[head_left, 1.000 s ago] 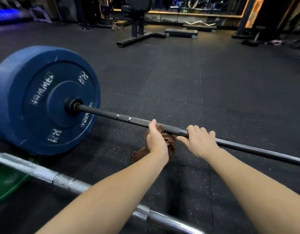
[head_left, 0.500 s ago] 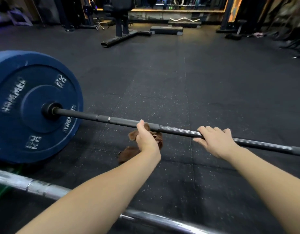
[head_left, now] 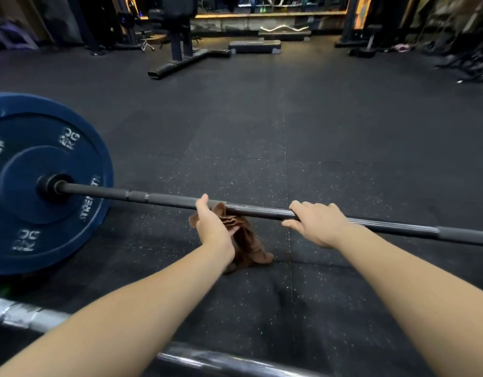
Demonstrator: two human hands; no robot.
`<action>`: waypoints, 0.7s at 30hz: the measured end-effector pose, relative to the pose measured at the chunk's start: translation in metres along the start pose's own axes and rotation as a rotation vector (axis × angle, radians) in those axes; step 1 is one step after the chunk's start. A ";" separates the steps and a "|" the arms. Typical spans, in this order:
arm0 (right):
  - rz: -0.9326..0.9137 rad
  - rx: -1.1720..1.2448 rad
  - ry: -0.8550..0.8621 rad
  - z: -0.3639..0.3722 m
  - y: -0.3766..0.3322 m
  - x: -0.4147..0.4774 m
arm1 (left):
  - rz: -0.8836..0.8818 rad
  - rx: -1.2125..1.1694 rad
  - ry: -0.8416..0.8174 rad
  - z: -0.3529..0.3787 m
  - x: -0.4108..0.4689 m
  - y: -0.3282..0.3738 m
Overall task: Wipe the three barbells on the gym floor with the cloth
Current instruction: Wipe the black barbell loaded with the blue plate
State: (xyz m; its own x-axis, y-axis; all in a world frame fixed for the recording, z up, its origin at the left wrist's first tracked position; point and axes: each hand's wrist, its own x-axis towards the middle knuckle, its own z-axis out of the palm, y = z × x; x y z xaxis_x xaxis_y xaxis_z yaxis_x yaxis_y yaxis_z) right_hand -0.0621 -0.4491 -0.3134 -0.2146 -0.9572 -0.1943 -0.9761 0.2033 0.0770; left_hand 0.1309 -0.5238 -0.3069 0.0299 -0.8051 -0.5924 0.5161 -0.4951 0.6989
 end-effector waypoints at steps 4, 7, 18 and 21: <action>-0.051 0.017 0.007 0.001 0.006 0.002 | -0.016 -0.014 0.010 0.005 -0.001 -0.011; -0.068 0.118 0.003 0.001 0.007 0.001 | -0.059 -0.055 -0.048 0.010 -0.009 -0.027; 0.043 -0.085 -0.044 -0.016 0.127 -0.076 | -0.038 -0.120 -0.041 0.024 -0.054 -0.034; 0.100 0.140 -0.017 0.007 0.137 -0.070 | -0.007 -0.087 -0.040 0.031 -0.060 -0.041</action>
State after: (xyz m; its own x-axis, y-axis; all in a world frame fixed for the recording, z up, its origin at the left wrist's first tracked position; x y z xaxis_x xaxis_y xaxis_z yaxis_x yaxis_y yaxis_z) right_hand -0.1806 -0.3530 -0.2958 -0.3102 -0.9273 -0.2095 -0.9449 0.3250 -0.0395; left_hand 0.0814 -0.4659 -0.2872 -0.0069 -0.8150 -0.5794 0.5883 -0.4719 0.6567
